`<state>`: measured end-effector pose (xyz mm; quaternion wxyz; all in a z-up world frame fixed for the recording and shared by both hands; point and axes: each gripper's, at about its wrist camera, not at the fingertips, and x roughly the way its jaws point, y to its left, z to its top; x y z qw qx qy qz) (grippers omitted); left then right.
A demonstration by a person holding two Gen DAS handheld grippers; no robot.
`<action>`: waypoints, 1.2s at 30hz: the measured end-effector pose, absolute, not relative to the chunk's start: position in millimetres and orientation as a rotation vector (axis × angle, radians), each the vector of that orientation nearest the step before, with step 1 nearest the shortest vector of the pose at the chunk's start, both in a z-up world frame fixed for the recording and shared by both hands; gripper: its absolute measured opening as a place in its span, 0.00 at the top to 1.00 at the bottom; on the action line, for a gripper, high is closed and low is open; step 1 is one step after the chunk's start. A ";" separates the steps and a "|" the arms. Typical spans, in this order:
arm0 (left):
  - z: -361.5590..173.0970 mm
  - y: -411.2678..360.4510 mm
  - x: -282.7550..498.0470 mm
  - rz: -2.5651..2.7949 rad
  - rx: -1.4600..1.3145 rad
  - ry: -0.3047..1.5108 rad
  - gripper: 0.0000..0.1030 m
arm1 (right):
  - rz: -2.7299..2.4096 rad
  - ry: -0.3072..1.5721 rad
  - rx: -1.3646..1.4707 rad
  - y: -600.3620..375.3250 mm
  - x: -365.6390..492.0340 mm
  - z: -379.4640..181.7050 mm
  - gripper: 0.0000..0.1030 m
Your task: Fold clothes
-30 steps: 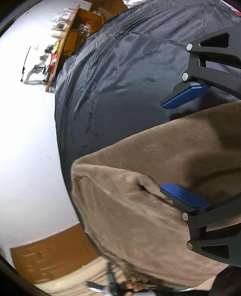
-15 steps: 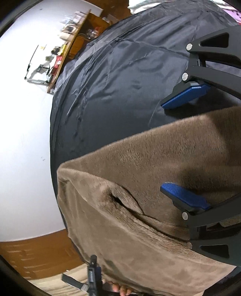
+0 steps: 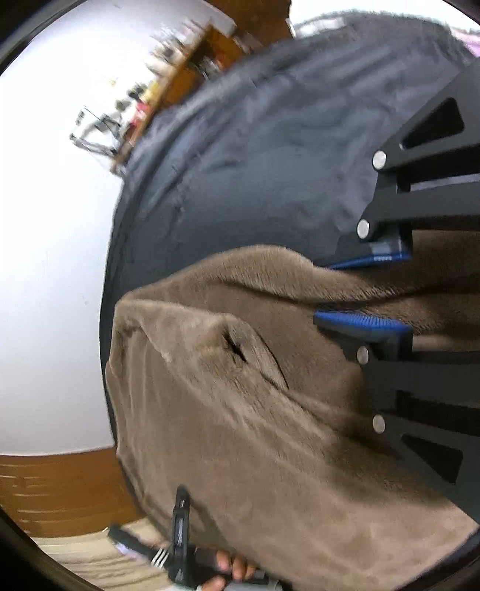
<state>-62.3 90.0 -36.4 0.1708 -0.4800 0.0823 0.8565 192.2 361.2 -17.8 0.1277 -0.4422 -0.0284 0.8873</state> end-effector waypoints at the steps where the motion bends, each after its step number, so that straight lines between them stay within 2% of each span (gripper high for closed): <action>1: -36.6 90.0 -61.8 2.434 -1.358 0.233 0.01 | 2.549 -0.140 -1.254 360.5 190.7 -13.9 0.85; 2: -36.8 90.0 -61.4 2.435 -1.352 0.232 0.01 | 2.514 -0.197 -1.219 360.2 189.2 -9.9 0.90; 4: -36.9 90.4 -60.9 2.439 -1.344 0.234 0.01 | 2.421 -0.320 -1.127 366.5 185.4 0.6 0.90; 6: -36.9 89.2 -59.7 2.441 -1.338 0.237 0.01 | 2.361 -0.360 -1.085 378.4 182.6 6.1 0.90; 7: -36.6 87.8 -58.8 2.442 -1.335 0.238 0.01 | 2.359 -0.326 -1.080 387.3 182.5 8.9 0.90; 11: -35.8 84.8 -56.5 2.445 -1.332 0.239 0.01 | 2.561 0.067 -1.130 414.0 195.7 16.5 0.89; 13: -36.0 85.2 -56.1 2.447 -1.331 0.240 0.01 | 2.614 0.110 -1.131 408.4 205.1 14.3 0.86; 14: -36.1 85.3 -56.0 2.448 -1.330 0.240 0.01 | 2.626 0.089 -1.148 402.0 208.9 11.9 0.79; 16: -36.2 85.4 -55.8 2.450 -1.328 0.240 0.01 | 2.657 0.045 -1.172 388.5 215.7 8.0 0.50; 17: -36.1 85.4 -55.7 2.450 -1.327 0.239 0.01 | 2.674 0.021 -1.179 381.3 219.1 6.6 0.25; 18: -36.1 85.3 -55.5 2.451 -1.326 0.239 0.01 | 2.698 -0.015 -1.172 372.8 224.6 6.4 0.22; 27: -36.9 86.9 -55.7 2.457 -1.320 0.240 0.01 | 2.756 -0.426 -1.340 310.7 252.3 -3.3 0.22; 33: -37.3 86.6 -56.4 2.456 -1.318 0.242 0.01 | 2.669 -0.571 -1.440 303.4 254.4 -20.6 0.22; 36: -37.6 86.2 -56.3 2.457 -1.317 0.242 0.01 | 2.634 -0.527 -1.444 309.3 246.4 -24.5 0.22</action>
